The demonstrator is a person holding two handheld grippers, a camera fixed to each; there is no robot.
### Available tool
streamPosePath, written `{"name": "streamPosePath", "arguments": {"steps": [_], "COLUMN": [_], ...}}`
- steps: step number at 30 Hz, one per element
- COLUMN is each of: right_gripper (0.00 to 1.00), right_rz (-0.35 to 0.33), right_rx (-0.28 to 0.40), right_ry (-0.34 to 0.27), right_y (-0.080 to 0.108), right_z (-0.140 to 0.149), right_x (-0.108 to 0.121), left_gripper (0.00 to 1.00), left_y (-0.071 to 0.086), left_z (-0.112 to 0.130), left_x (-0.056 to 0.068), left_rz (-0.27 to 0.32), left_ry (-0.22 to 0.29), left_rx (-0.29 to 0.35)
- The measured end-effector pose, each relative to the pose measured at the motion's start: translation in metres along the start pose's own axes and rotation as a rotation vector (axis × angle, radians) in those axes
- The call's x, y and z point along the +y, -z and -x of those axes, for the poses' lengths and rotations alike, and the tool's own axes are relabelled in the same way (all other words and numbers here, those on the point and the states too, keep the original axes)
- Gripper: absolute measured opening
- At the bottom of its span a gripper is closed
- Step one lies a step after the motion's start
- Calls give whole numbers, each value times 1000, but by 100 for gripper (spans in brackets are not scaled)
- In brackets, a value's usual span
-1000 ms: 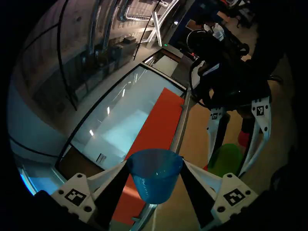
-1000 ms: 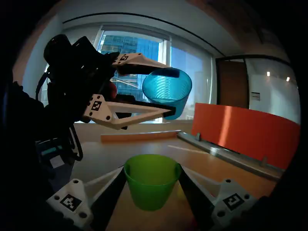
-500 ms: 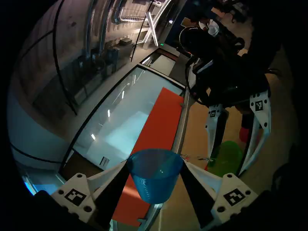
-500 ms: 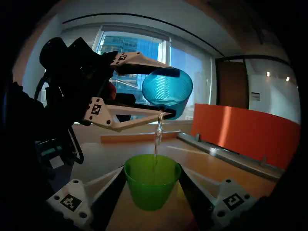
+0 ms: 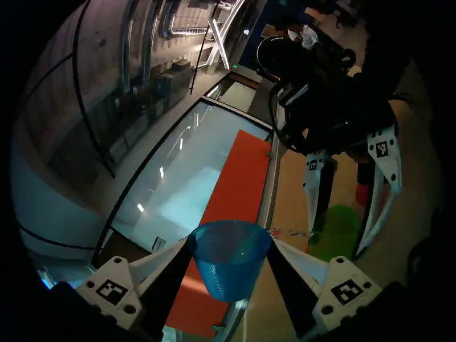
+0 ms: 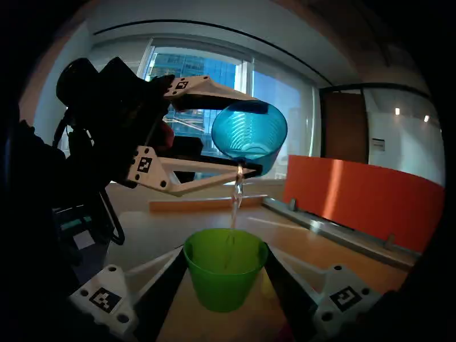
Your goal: Pour water
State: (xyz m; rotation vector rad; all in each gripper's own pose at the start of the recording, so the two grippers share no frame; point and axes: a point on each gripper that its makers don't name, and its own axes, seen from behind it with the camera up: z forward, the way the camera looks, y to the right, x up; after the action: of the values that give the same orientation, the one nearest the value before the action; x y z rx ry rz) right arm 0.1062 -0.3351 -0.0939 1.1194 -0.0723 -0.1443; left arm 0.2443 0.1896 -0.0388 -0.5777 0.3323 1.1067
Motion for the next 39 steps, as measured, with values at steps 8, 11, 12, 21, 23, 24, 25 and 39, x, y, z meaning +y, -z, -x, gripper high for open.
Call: {"name": "streamPosePath", "arguments": {"steps": [8,11,12,21,23,24,25,39], "right_gripper": [92,92,92,92,92,92,91,91], "right_rz": [0,0,-1,-1,1,2,2,5], "right_rx": [2,3,3,9,9,9,9,12], "right_ry": [3,4,5,6,7,8,8,9], "right_y": [1,1,1,1,2,2,2,3], "right_z": [-1,-1,-1,-2,-2,-2,-3,-3], "right_x": [0,0,0,0,1,1,1,3], "left_gripper": [88,88,88,88,88,88,88,88], "left_y": [0,0,0,1,1,1,1,0], "left_z": [-1,-3,-3,-6,-7,-7,-7,-12], "left_x": [-1,0,0,2,1,1,1,-3], "left_rz": [-5,-4,-4,-5,-7,-8,-7,-15], "left_ry": [-29,-38,-42,-72,-82,-86,-90,-152], "left_rx": [-3,-1,0,6,7,8,8,16]}}
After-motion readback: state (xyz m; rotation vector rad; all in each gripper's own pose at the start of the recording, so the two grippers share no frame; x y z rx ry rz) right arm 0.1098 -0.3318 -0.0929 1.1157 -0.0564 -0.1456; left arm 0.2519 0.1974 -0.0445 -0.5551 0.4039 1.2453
